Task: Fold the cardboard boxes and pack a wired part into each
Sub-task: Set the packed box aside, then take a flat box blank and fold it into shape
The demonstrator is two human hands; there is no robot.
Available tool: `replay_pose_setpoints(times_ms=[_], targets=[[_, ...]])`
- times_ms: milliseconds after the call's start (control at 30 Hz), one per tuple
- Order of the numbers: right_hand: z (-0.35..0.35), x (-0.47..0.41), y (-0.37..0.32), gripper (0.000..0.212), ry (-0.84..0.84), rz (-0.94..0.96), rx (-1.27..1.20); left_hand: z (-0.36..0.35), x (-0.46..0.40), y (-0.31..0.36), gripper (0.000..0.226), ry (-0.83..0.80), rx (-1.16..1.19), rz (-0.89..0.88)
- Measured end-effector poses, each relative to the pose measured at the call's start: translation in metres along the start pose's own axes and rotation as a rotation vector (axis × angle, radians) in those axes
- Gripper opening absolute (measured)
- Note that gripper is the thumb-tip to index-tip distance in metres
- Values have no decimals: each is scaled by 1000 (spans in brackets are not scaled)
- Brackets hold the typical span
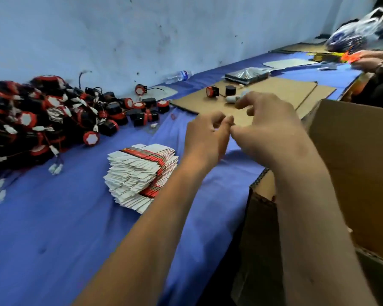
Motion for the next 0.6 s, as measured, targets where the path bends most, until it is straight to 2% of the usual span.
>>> replay_pose_setpoints(times_ms=[67,133,200,233,300,367,467,567,600], targets=[[-47,-6,-31,30,-115,78,-94,35,6,-40,41,167,-137,120],[-102,-14,-57,26,-285,155,-78,72,17,-79,20,326,-261,280],[-156,-20,-81,29,-415,231,-5,107,35,-109,20,510,-320,438],[-179,-23,-91,37,-458,270,30,123,43,-123,22,569,-347,505],[-213,-29,-105,60,-506,351,117,140,55,-143,25,558,-375,585],[-240,-34,-121,69,-536,436,202,150,64,-160,28,516,-358,645],[-254,-36,-133,41,-494,552,283,147,71,-169,28,537,-280,627],[-251,-25,-151,6,-308,716,322,153,71,-173,31,599,-171,628],[-247,-21,-154,7,-244,748,327,157,70,-172,34,629,-123,638]])
Point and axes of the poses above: each hand's wrist, its own x-axis away from the middle knuckle, its own z-axis out of the back of the hand, y = z × x, the point moved 2 cm from there along -x, towards the middle knuckle, and after that the axes turned 6 degrees about x, right-handed, at the moved point
